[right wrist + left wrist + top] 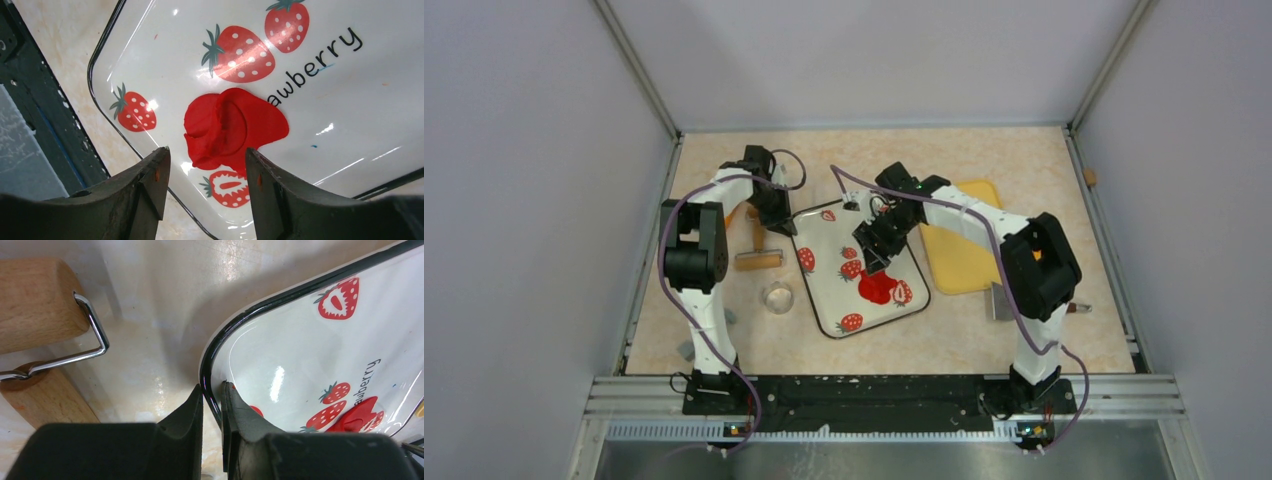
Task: Roll out the dumpling wrappers from the dough
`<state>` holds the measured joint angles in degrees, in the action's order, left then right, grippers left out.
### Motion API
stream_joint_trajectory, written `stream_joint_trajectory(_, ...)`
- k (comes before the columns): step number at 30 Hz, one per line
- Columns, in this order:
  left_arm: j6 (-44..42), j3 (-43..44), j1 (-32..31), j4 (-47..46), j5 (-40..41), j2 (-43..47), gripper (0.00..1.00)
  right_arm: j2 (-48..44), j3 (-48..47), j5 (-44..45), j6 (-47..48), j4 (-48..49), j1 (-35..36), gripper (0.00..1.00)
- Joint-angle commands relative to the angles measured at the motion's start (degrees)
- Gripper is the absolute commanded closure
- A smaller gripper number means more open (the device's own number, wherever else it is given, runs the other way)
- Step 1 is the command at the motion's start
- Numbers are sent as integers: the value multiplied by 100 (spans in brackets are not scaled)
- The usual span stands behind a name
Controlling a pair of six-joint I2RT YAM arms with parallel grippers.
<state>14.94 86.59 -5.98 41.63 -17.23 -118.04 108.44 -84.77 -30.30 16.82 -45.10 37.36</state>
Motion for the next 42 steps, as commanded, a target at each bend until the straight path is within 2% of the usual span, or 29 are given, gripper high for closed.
stream_joint_trajectory(1,-253,27,25,30,-60,6,100,307,-74,-172,-859,406,13,43)
stream_joint_trajectory(13,-246,-28,19,3,-182,17,100,842,-711,476,-723,556,362,47)
stream_joint_trajectory(27,-228,-19,25,-5,-215,9,100,863,-558,1930,-898,511,956,55)
stream_joint_trajectory(34,-236,-26,22,-10,-197,35,100,969,-561,2072,-935,515,982,62)
stream_joint_trajectory(42,-246,-26,26,-5,-199,30,100,1065,-633,1851,-884,430,1040,65)
